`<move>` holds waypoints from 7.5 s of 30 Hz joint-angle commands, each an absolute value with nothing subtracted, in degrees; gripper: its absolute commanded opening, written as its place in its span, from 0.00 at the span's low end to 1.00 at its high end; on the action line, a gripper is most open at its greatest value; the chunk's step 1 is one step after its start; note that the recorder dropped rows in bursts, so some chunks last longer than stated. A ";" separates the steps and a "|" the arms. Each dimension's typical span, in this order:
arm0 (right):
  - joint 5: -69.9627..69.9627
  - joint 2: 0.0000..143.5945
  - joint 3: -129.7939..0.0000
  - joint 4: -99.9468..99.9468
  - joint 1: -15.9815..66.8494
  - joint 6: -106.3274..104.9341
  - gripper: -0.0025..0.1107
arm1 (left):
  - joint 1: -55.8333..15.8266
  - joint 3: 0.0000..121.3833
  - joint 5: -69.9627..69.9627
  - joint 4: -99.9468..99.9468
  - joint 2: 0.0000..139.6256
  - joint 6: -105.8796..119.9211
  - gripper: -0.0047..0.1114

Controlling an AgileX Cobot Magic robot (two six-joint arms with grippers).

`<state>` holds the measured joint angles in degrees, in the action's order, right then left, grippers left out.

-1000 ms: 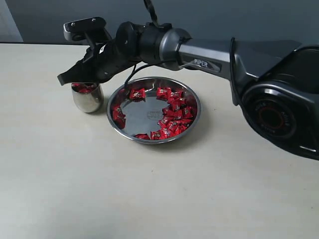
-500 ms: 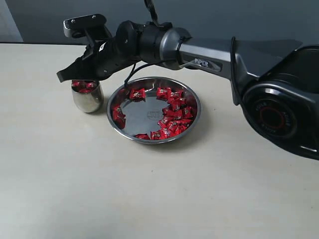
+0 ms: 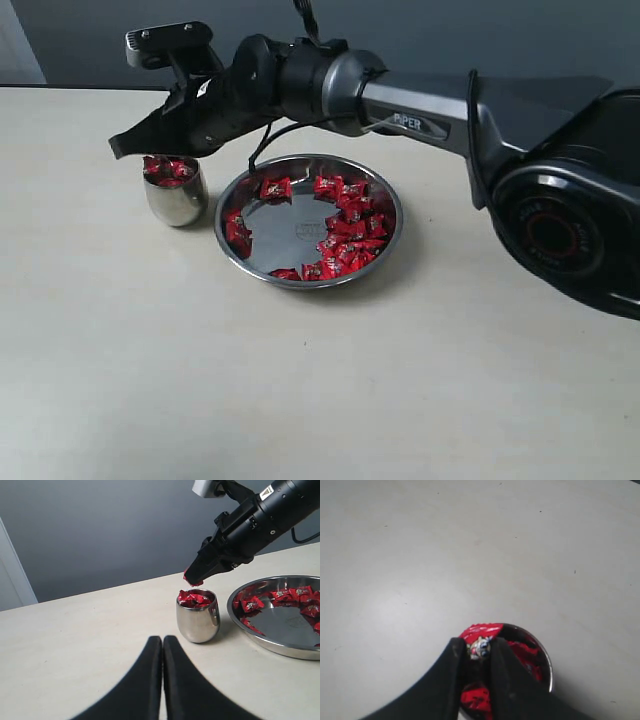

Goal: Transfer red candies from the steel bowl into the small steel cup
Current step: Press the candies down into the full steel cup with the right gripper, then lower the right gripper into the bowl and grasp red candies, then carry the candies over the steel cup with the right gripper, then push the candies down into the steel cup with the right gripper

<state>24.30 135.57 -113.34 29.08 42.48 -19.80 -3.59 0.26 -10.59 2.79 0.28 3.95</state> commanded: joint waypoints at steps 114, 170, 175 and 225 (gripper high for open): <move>20.84 133.68 -113.47 25.22 41.26 -16.83 0.02 | -3.56 0.00 -10.28 2.46 0.00 3.84 0.06; 23.54 138.52 -113.47 27.05 42.04 -18.48 0.02 | -3.56 0.00 -10.28 2.46 0.00 3.84 0.06; 23.42 138.52 -113.47 26.95 42.04 -18.48 0.02 | -3.56 0.00 -10.28 2.46 0.00 3.84 0.06; 24.90 137.91 -113.47 23.65 42.04 -18.48 0.27 | -3.56 0.00 -10.41 2.46 0.00 3.84 0.06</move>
